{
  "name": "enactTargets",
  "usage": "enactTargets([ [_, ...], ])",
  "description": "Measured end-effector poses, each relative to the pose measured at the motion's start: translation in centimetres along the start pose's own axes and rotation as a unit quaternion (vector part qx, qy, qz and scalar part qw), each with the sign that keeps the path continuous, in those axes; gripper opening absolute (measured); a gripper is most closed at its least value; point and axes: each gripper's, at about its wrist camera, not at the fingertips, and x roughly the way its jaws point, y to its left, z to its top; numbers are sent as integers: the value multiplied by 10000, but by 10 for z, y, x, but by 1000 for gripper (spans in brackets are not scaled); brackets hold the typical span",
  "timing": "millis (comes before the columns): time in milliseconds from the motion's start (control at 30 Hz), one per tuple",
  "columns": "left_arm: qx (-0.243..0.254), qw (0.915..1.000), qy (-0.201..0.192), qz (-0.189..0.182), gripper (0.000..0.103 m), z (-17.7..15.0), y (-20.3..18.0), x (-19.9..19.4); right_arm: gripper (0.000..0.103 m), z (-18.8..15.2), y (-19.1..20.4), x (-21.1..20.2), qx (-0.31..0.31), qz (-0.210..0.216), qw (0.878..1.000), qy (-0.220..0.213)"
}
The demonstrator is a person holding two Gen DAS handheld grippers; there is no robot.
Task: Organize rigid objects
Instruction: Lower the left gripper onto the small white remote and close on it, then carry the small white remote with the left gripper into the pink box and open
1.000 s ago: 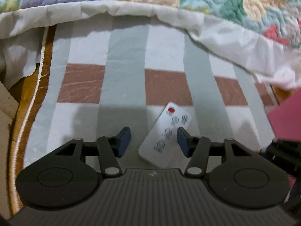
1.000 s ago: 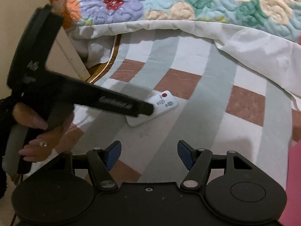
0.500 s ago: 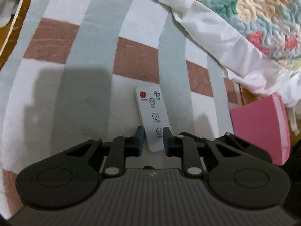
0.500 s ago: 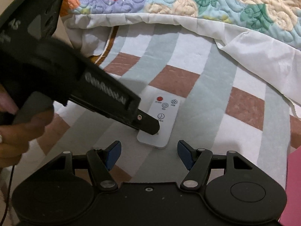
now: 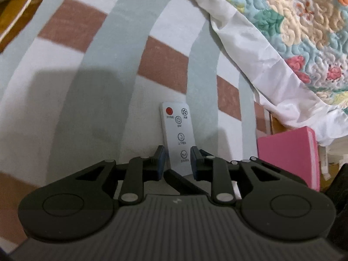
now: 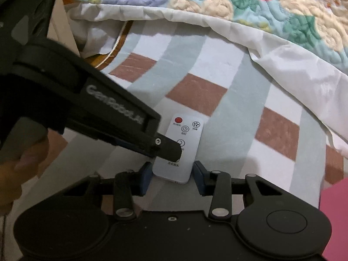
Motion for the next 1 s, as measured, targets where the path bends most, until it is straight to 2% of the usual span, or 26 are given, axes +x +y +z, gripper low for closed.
enactTargets([
  [100,-57,10000,50,31,33,-4,-6,-1,46,-8,-4,-9,323,82,9994,42],
  [200,2,9999,155,-8,33,-13,-15,1,46,-20,-15,-18,881,265,9958,14],
  [267,422,9988,238,-40,30,-20,-22,6,46,-28,-20,-24,1129,364,9929,-34],
  [367,591,9981,148,104,29,-25,-32,6,46,-38,-24,-30,1397,511,9888,-107],
  [433,600,9980,176,90,29,-28,-34,7,46,-43,-25,-34,1385,535,9888,-139],
  [500,686,9972,218,201,17,-32,-39,6,46,-45,-25,-36,1355,489,9895,-155],
  [567,764,9964,246,267,13,-37,-43,4,46,-48,-27,-38,1352,485,9895,-173],
  [767,892,9958,64,202,13,-46,-63,-14,46,-52,-28,-63,1232,462,9903,-441],
  [1000,1512,9879,-219,270,12,-68,-107,-48,46,-54,-21,-113,908,212,9933,-680],
])
